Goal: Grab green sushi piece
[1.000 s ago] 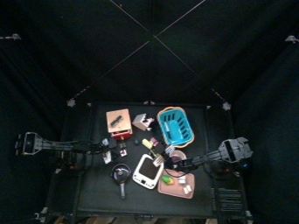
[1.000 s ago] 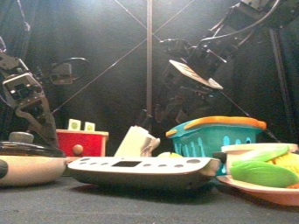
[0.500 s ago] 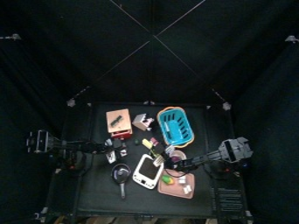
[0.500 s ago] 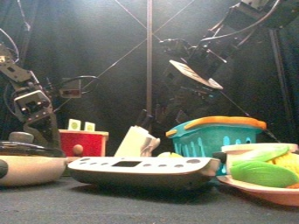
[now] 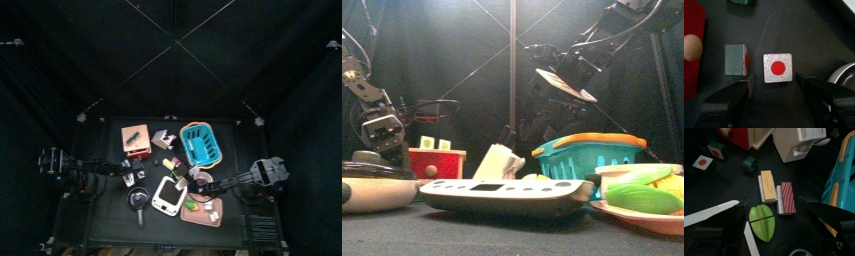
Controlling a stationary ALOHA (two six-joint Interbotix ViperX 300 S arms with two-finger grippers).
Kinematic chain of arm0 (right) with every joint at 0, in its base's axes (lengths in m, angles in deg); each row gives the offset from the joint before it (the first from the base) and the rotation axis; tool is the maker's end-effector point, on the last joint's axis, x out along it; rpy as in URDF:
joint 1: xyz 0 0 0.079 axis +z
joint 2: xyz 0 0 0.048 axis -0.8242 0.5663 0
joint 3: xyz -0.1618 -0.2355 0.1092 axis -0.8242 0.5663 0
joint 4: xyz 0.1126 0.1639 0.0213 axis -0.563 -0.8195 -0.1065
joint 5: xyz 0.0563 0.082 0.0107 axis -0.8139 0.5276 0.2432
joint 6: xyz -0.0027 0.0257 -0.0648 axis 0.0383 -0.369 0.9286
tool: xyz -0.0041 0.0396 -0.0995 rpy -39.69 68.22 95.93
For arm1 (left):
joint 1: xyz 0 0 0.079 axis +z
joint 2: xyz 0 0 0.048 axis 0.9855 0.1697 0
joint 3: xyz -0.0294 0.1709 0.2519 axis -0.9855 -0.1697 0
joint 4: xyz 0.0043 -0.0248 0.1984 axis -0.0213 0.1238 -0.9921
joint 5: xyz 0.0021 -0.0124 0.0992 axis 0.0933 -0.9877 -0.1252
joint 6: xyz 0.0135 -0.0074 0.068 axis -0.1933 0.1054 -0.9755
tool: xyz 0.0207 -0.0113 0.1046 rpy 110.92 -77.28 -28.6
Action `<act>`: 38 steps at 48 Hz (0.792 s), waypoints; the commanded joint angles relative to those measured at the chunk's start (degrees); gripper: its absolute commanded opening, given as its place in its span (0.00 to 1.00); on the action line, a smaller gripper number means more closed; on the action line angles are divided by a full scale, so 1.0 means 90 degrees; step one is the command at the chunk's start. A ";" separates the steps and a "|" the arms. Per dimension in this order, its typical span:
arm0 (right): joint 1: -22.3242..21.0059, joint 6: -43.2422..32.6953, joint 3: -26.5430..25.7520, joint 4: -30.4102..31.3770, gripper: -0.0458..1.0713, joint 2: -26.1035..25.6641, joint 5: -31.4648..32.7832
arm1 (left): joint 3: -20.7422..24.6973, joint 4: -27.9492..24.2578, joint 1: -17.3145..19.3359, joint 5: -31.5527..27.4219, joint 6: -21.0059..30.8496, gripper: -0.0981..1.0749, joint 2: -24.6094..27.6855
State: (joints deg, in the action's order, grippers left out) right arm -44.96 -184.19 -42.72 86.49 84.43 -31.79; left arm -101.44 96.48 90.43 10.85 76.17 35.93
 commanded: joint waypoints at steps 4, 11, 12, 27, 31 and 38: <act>-0.0010 -0.0010 -0.0078 0.0020 0.97 -0.0137 0.0029 | 0.0166 0.0020 0.0020 0.0146 0.0000 0.92 -0.0010; -0.0010 -0.0010 -0.0078 0.0010 0.97 -0.0137 0.0029 | 0.0166 0.0117 0.0020 0.0225 0.0000 0.92 0.0029; 0.0000 -0.0010 -0.0088 0.0020 0.97 -0.0137 0.0020 | 0.0166 0.0137 0.0020 0.0234 0.0000 0.92 0.0029; 0.0000 -0.0010 -0.0078 0.0020 0.97 -0.0146 0.0029 | 0.0166 0.0234 -0.0029 0.0234 0.0000 0.92 0.0195; -0.0010 -0.0010 -0.0078 0.0010 0.97 -0.0137 0.0020 | 0.0176 0.0322 -0.0049 0.0234 0.0000 0.90 0.0244; -0.0010 -0.0010 -0.0078 0.0020 0.97 -0.0137 0.0029 | 0.0215 0.0459 -0.0088 0.0234 0.0000 0.81 0.0303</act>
State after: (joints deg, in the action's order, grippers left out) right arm -44.96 -184.19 -42.72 86.49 84.43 -31.71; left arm -100.56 99.99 89.90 12.78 76.08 38.47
